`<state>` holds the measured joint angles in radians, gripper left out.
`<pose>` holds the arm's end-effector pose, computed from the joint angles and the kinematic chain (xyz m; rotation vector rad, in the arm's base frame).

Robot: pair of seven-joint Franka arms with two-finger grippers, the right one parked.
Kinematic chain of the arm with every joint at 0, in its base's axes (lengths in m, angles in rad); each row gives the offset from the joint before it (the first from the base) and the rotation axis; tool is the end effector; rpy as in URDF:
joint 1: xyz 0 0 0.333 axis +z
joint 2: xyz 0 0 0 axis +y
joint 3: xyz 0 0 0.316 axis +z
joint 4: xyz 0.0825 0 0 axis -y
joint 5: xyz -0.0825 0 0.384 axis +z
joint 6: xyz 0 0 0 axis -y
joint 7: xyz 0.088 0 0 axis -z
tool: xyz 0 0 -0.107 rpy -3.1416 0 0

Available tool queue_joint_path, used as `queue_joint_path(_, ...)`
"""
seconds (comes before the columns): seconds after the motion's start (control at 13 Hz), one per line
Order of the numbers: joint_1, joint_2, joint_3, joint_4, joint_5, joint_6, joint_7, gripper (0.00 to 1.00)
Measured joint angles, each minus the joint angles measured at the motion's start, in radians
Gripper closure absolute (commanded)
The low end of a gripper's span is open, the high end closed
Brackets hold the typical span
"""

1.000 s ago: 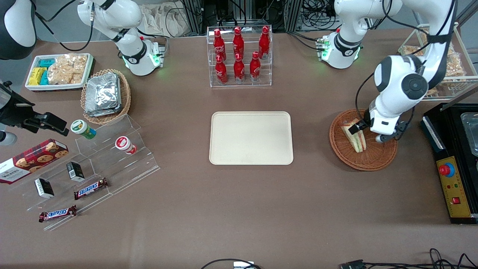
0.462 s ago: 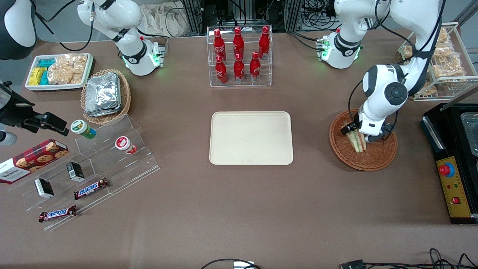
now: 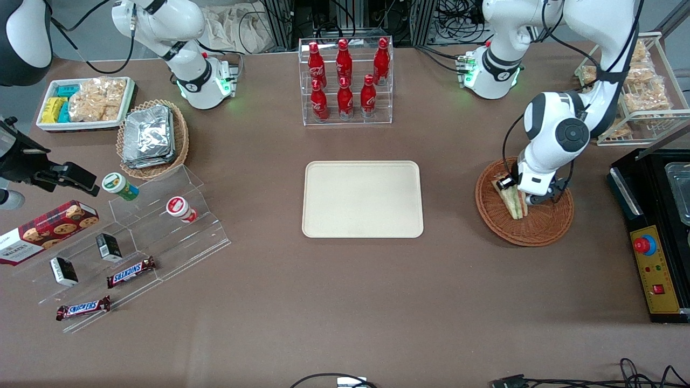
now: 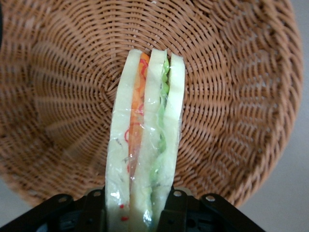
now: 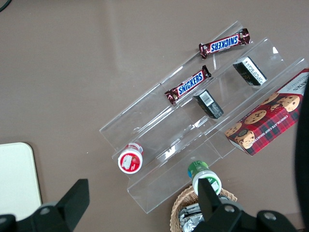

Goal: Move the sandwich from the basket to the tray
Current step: 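Lift the sandwich up out of the basket with the left gripper, then carry the sandwich over the cream tray and lower it onto it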

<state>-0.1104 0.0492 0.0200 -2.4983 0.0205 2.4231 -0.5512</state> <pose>0.4535 -0.0410 0.2554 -3.0087 -0.6800 0.1757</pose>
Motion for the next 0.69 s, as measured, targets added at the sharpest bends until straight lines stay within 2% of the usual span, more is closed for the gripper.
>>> queue_joint_path(0.23, 0.000, -0.170, 0.002, 0.095, 0.000, -0.236, 0.070, 1.00)
queue_joint_path(0.38, 0.000, -0.252, 0.004, 0.253, 0.000, -0.494, 0.139, 1.00)
queue_joint_path(0.54, 0.000, -0.258, 0.003, 0.447, 0.001, -0.707, 0.183, 1.00)
queue_joint_path(0.69, -0.002, -0.221, -0.025, 0.579, 0.001, -0.840, 0.198, 1.00)
